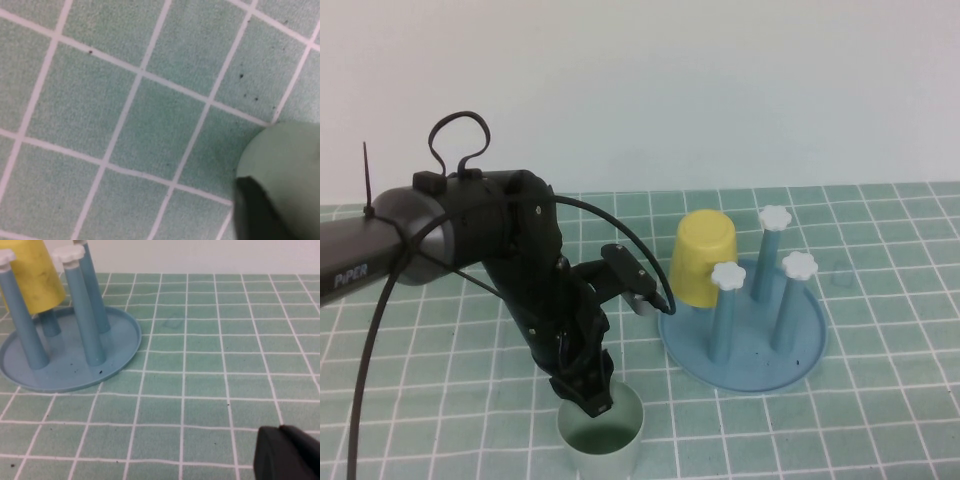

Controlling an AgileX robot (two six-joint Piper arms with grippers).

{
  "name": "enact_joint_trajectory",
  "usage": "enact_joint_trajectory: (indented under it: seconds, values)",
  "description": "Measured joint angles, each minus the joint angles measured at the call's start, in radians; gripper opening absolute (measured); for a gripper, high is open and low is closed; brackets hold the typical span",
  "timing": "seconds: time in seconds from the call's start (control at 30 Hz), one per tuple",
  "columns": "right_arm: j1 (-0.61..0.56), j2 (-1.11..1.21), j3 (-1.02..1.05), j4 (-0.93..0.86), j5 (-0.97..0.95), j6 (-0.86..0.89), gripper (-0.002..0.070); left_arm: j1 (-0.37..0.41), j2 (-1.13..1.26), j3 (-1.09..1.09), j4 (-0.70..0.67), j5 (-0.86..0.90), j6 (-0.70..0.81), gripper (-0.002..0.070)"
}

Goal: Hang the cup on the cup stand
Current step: Pick up the cup from the table, then adjust the cup with two arms

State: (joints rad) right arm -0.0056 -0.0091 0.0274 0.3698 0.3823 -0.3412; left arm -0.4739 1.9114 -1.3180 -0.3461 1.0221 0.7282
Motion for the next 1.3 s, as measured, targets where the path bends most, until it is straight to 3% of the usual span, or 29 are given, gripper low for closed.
enact_joint_trajectory:
  seconds: [0.13, 0.17, 0.2, 0.63, 0.93, 1.3]
  values:
    - [0.000, 0.000, 0.000, 0.000, 0.000, 0.000, -0.0001, 0.000, 0.000, 0.000, -0.007, 0.000, 0.000, 0.0000]
    - [0.000, 0.000, 0.000, 0.000, 0.000, 0.000, -0.0001, 0.000, 0.000, 0.000, -0.012, 0.000, 0.000, 0.0029]
    - [0.000, 0.000, 0.000, 0.000, 0.000, 0.000, -0.0001, 0.000, 0.000, 0.000, -0.017, 0.004, 0.000, 0.0000]
    - [0.000, 0.000, 0.000, 0.000, 0.000, 0.000, -0.0001, 0.000, -0.103, 0.000, -0.125, -0.026, 0.059, 0.0012]
    - [0.000, 0.000, 0.000, 0.000, 0.000, 0.000, -0.0001, 0.000, -0.245, 0.000, -0.304, -0.181, 0.231, 0.0012]
    - [0.000, 0.000, 0.000, -0.002, 0.000, -0.032, -0.0001, 0.000, -0.323, 0.025, -0.340, -0.165, 0.285, 0.0012]
